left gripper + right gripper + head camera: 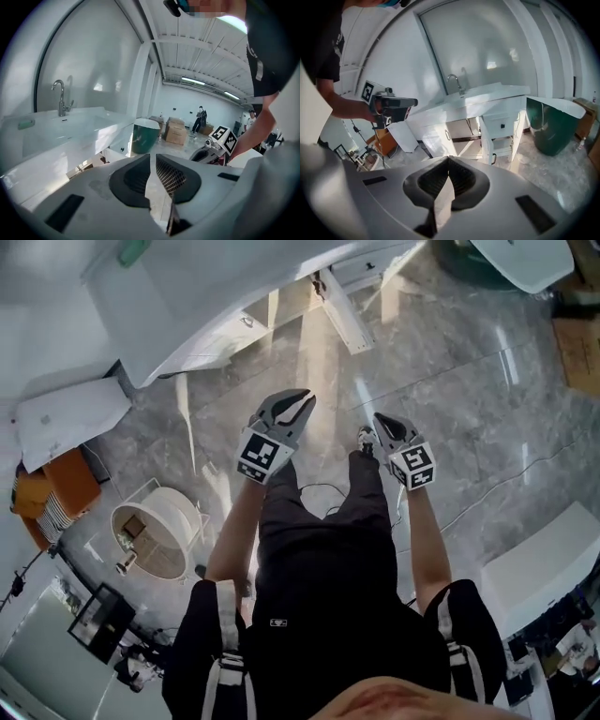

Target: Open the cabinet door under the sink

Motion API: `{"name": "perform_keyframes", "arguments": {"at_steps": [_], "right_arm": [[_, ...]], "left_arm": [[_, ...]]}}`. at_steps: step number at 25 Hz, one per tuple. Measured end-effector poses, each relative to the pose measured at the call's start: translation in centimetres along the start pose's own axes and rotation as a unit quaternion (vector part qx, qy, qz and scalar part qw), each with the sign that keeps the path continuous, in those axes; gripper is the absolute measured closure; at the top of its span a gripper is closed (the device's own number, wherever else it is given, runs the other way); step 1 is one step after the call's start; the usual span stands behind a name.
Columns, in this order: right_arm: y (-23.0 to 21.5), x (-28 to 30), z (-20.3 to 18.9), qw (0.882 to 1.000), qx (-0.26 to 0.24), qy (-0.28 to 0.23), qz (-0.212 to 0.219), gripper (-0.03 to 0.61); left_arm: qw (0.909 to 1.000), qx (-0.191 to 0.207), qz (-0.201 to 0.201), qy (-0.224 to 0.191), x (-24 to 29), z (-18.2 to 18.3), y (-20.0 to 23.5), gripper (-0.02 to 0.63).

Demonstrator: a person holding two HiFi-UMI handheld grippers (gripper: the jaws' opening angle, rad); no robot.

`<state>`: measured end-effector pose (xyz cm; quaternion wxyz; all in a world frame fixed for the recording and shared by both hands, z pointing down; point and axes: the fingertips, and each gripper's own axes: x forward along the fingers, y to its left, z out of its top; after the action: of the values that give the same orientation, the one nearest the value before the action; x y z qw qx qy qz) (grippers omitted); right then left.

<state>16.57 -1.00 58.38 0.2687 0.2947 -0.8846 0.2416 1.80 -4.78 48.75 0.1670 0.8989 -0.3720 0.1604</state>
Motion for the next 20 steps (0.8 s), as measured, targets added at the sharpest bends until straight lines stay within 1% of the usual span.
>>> {"name": "perform_keyframes", "arguments": {"at_steps": [3,7,9,13,16,20], "right_arm": [[3.1,-2.4,3.3,0.999,-0.036,-0.002,0.01,0.518],[6.0,-2.9,7.3,0.996,-0.09,-0.018,0.016,0.518],[6.5,-3.0,8.8,0.993,-0.118,-0.021,0.017,0.518],[7.0,-3.8,11.0,0.99,-0.14,-0.026,0.017,0.518],[7.4,-3.9,12.3,0.987,-0.16,-0.03,0.013,0.518],[8.1,-4.0,13.5,0.983,-0.177,-0.039,0.014,0.518]], "left_arm": [[0.9998,-0.008,-0.003,-0.019,-2.0,2.0,-1.0,0.568],[0.9998,0.006,-0.009,-0.018,-5.4,2.6,-1.6,0.568],[0.9998,0.01,-0.002,-0.02,-6.9,3.0,-1.6,0.568],[0.9989,-0.005,0.025,-0.038,-9.3,3.9,-2.0,0.568],[0.9979,-0.012,0.038,-0.05,-10.2,4.5,-2.0,0.568],[0.997,-0.01,0.049,-0.06,-10.6,4.9,-1.9,0.568]]}}
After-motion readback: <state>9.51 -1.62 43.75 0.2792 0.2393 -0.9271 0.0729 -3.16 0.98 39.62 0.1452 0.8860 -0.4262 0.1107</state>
